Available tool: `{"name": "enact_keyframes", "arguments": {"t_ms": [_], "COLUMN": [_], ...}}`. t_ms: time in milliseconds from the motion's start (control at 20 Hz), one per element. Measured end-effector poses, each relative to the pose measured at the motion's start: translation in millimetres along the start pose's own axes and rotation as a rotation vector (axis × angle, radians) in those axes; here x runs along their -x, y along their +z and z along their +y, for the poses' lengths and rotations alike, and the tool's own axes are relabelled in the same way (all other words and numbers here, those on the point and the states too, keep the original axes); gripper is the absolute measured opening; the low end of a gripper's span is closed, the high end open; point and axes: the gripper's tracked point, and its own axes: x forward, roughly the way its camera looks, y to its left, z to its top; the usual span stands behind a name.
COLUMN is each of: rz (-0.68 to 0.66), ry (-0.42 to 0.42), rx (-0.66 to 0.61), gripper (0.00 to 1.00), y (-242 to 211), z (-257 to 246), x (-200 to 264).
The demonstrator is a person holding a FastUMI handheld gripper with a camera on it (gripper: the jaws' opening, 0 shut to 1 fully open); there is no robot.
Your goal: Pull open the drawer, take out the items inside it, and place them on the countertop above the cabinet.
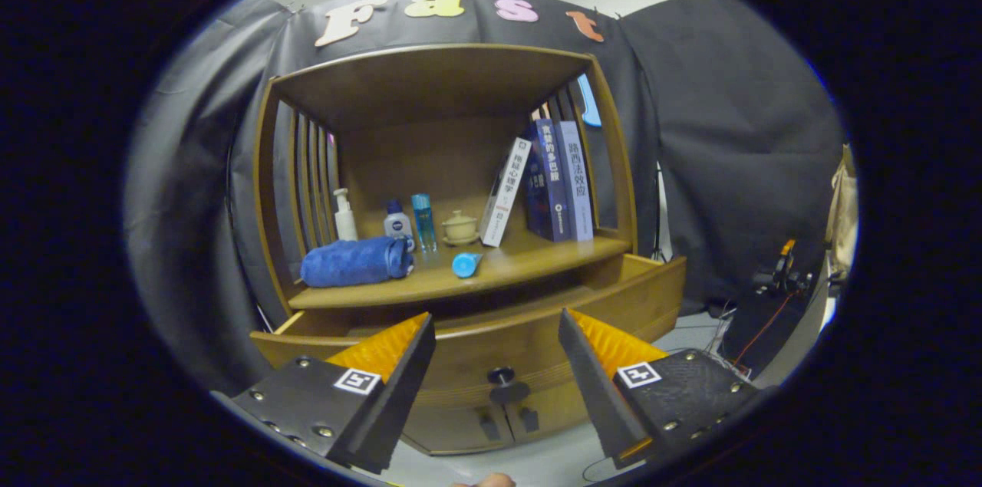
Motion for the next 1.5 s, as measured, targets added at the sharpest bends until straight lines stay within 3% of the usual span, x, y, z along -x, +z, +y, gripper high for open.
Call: {"name": "enact_keyframes", "arguments": {"t_ms": [650, 1500], "rz": [0.130, 0.124], "ry": [0.038, 0.126], "rx": [0.001, -0.020], "gripper": [0.97, 0.97], "y": [-67.1, -75.6], "z": [1.5, 10.8], "x": [-20.5, -44.6]}}
